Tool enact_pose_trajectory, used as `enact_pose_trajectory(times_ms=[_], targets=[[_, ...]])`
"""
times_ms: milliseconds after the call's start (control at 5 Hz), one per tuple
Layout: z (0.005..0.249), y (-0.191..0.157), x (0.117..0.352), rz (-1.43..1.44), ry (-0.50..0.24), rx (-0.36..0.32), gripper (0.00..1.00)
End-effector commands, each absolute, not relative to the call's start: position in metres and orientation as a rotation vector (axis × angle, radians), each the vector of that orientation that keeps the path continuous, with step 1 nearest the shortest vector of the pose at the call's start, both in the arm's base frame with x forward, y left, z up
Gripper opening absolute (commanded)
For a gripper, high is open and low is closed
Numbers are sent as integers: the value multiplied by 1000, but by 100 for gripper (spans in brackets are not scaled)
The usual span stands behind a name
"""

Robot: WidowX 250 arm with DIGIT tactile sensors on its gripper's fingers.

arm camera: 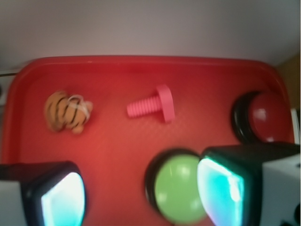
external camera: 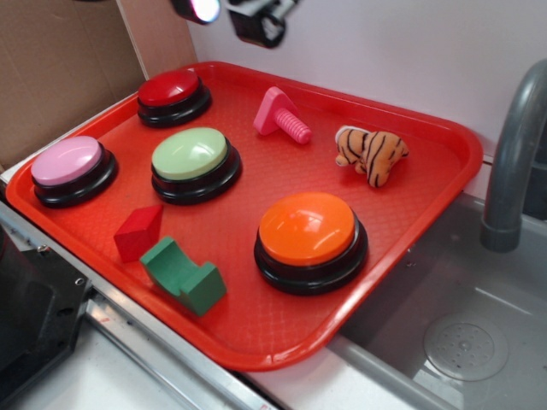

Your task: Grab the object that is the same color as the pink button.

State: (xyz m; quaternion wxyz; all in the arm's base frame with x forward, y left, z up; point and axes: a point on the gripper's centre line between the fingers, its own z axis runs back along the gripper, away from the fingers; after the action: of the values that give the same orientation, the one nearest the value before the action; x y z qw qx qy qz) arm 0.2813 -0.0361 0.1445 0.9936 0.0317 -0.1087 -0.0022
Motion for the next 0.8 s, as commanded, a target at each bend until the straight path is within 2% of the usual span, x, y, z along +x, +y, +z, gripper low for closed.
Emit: enact_pose_trajectory(times_ms=[0, 200, 400, 600], targets=[[116, -8, 322, -11, -240, 138, 100], [101, 3, 330, -4, -227, 187, 100], [95, 18, 336, 25, -228, 193, 100], [77, 21, 341, -6, -192, 158, 100]])
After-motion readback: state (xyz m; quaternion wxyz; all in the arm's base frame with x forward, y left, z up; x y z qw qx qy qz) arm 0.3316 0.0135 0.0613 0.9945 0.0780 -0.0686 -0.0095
